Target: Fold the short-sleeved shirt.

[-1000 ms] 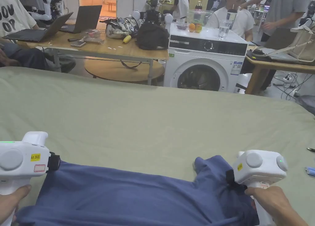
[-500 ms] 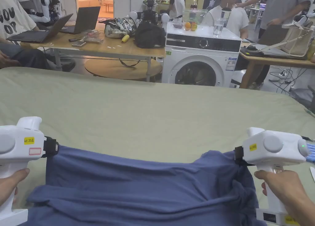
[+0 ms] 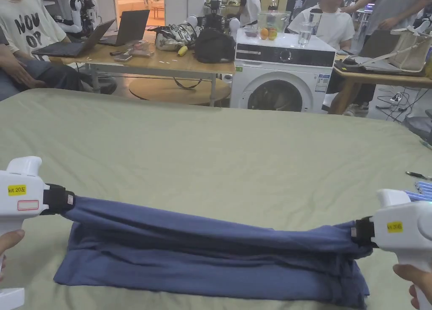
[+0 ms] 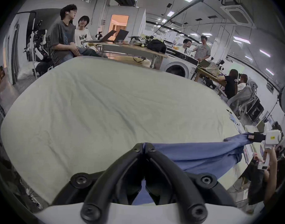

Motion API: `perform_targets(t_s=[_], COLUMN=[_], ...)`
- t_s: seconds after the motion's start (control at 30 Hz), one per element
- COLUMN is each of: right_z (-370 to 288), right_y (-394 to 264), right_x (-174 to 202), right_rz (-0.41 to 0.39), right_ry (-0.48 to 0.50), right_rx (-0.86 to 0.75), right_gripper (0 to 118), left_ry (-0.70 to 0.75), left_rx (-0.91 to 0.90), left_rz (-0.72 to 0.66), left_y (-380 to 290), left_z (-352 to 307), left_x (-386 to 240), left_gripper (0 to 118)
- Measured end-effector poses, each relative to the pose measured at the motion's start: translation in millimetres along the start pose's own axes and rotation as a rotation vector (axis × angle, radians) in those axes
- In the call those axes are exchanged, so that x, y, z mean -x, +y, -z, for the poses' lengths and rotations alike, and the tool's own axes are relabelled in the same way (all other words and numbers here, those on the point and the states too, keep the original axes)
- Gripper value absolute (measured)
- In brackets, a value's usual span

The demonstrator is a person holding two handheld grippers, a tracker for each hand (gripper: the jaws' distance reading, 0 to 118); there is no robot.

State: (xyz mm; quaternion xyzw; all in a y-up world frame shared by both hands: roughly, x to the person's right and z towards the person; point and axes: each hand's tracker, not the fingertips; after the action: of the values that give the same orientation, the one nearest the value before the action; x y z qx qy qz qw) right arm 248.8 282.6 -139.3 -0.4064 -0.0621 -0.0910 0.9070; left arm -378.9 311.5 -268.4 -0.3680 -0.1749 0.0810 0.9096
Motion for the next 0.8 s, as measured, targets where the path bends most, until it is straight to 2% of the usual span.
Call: perform_targets(t_s=[0.13,0.27,0.37,0.63,0.67,0.7,0.77,0.8], right_z=[4.9,26.2,42.9,62.4,60.1,56.6,43.2,32.6], right_y=[-26.0,-48.2,-56.4,-54.1,-53.6,-50.6,-42.5,-37.3], right_x=[-3.3,-2.5,-1.8,9.2,10.3,12.3,16.4,19.1], right_rz=[-0.037,-0.111,-0.129,-0.152,-0.155,-0.170,-0.198,-0.190], right_ry=[-0.024,-0.084,-0.099,-0.152,-0.161,-0.199,-0.254,-0.244], right_rx=[0.084,0.198,0.227,0.210,0.210,0.214,0.190,0.157], right_gripper=[0,0,0,0,6,17,45,52], left_ry=[0.002,0.043,0.078,0.118,0.122,0.127,0.147,0.135], left_rx=[0.106,0.255,0.348,0.330,0.325,0.315,0.257,0.217], left_rz=[-0.010,-0.004,0.016,0.014,0.010,-0.002,-0.011,-0.017], left_y=[-25.7,-53.5,-68.8,-75.1,-72.7,-70.2,-63.1,-58.4], left_z=[7.0,27.8,48.0,60.7,59.2,56.8,48.1,43.3], left_x=[3.4,5.7,7.3,0.2,-1.3,-1.7,-7.7,-11.1], left_gripper=[0,0,0,0,2,10,35,36])
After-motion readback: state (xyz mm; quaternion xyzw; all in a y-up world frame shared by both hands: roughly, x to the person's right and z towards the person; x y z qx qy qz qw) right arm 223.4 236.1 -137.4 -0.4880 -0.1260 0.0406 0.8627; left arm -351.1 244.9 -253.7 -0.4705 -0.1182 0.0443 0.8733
